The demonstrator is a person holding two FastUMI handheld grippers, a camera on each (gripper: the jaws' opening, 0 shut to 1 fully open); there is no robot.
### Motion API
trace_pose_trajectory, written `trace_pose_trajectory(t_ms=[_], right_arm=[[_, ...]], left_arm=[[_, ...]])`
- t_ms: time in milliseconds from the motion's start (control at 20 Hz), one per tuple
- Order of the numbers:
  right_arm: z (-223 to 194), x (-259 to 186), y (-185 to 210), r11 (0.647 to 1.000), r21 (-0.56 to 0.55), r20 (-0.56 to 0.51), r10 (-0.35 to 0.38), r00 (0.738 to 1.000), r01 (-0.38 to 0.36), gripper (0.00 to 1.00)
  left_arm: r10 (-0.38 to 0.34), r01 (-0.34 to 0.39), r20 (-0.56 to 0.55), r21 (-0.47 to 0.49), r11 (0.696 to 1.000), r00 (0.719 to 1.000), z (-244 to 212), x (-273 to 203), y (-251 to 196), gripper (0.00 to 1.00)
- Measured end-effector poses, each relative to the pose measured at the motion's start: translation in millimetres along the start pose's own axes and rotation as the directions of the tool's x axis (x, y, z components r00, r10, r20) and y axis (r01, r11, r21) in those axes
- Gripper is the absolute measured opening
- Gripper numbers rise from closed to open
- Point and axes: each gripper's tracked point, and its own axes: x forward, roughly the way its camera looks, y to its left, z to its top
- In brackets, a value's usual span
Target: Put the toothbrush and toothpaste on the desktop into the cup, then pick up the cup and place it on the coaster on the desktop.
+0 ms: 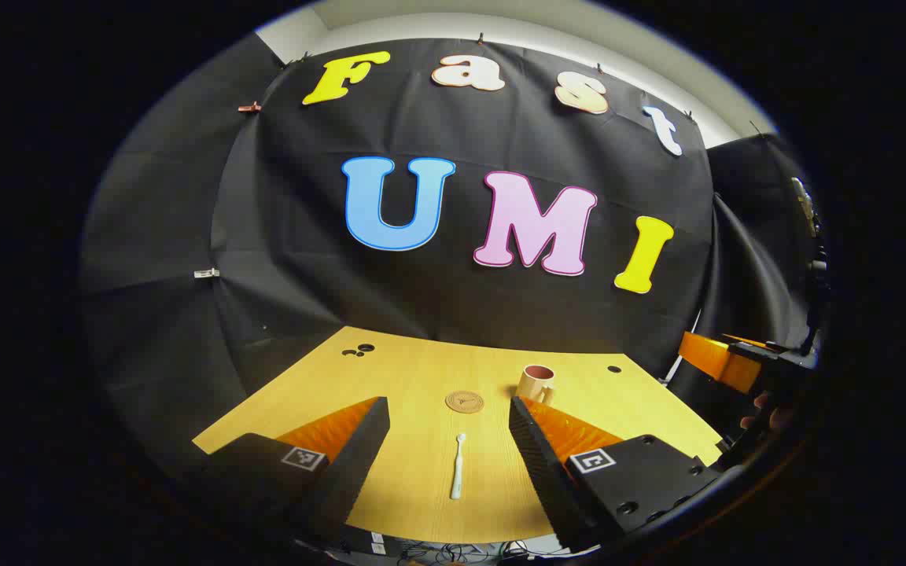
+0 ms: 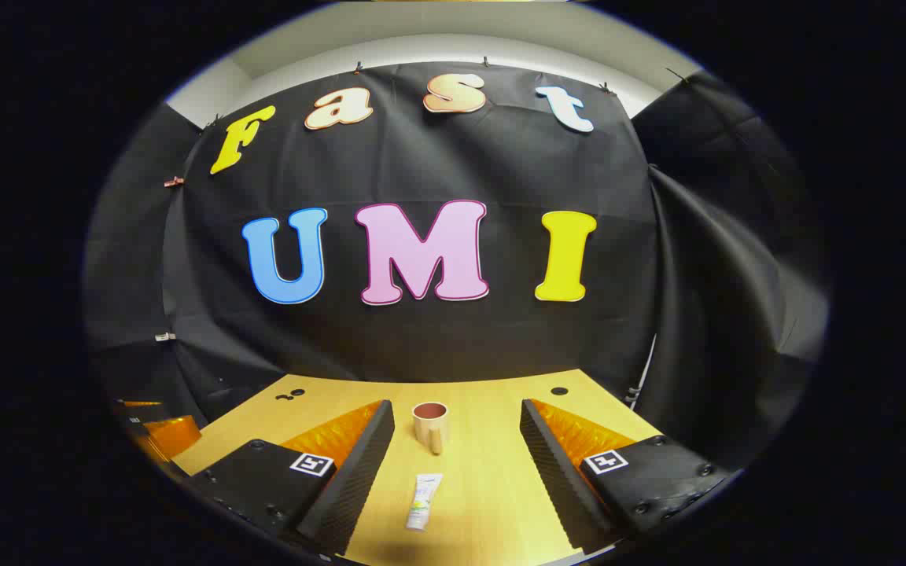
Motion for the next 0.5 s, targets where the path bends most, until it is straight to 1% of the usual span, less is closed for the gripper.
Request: trace_pose_trajectory(t_ms=[100,150,300,500], right_arm=[[-2.4,9.6,2.1,0.999,-0.037,-0.003,0.019,1.0,-0.019,0.99],[-3.1,16.5,-2.8,0.999,-0.044,-0.004,0.015,1.0,-0.015,0.99],[-3.1,30.2,-9.8,1.0,-0.014,-0.011,0.006,1.0,-0.006,0.97],[-6.7,41.5,-14.7,1.0,-0.001,-0.024,-0.005,1.0,0.005,0.98]], left_arm=[[-0.008,0.008,0.012,-0.015,1.0,1.0,4.5,4.6,-4.1,0.97],[-0.003,0.003,0.019,-0.009,1.0,1.0,6.4,8.4,-3.0,0.97],[0.01,-0.011,0.033,0.027,1.0,0.999,11.8,17.7,-2.8,0.97],[0.004,-0.005,0.031,0.034,0.999,0.999,11.4,22.5,-6.6,0.97]])
